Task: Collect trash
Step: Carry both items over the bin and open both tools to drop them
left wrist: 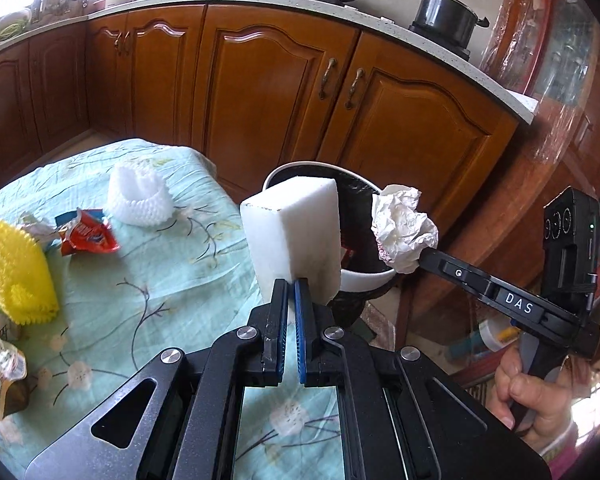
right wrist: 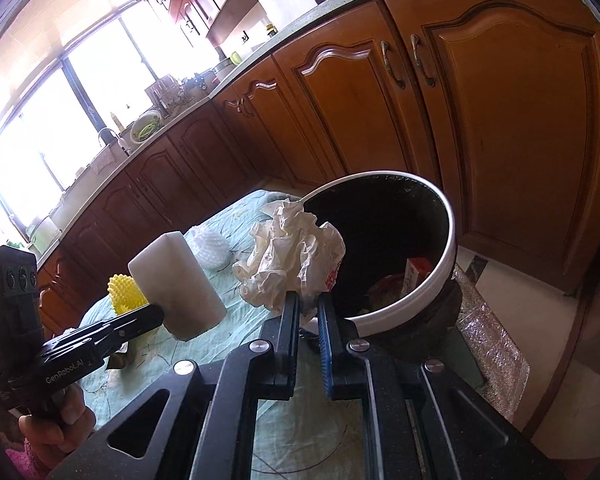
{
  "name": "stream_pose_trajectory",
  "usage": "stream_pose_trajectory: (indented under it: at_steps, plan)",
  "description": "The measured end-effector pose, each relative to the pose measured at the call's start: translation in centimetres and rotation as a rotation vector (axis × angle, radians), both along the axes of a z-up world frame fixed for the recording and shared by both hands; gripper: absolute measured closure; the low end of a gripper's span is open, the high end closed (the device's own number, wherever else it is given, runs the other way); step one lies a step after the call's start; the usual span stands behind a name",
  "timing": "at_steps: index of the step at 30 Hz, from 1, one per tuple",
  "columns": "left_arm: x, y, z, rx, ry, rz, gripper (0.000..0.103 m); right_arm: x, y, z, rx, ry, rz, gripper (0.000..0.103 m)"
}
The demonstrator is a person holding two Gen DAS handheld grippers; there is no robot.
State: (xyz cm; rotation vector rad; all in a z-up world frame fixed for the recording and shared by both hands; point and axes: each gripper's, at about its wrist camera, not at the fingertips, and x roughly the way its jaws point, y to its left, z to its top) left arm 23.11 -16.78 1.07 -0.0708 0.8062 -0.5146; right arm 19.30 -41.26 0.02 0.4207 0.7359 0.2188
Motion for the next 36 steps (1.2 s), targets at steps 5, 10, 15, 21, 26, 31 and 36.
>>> stream_pose_trajectory:
  at_steps: [5, 10, 15, 21, 26, 31, 36]
  plan:
    - [1.9, -2.1, 0.8, 0.002, -0.011, -0.03, 0.1, 1.2, -1.6, -0.1, -0.015, 0.006, -0.032, 0.094]
    - [3.9, -4.2, 0.9, 0.017, -0.004, -0.051, 0.1, 2.3, -2.4, 0.0, -0.038, 0.011, -0.044, 0.094]
    - [5.9, -5.9, 0.3, 0.038, 0.021, -0.074, 0.1, 3.6, -2.8, -0.1, -0.072, 0.029, -0.043, 0.094]
    - [7.7, -7.4, -0.6, 0.059, 0.065, -0.091, 0.1, 4.9, -3.1, -0.7, -0.105, 0.063, -0.044, 0.094]
    - [8.9, -8.2, -1.4, 0.065, 0.092, -0.1, 0.099, 6.0, -3.3, -1.5, -0.12, 0.095, -0.037, 0.094]
    - [9.7, -8.9, -1.9, 0.063, 0.115, -0.106, 0.098, 6.7, -3.3, -1.8, -0.133, 0.111, -0.033, 0.088]
    - [9.6, -9.5, -2.3, 0.078, 0.132, -0.105, 0.081, 6.9, -3.8, -2.0, -0.108, 0.116, -0.049, 0.064]
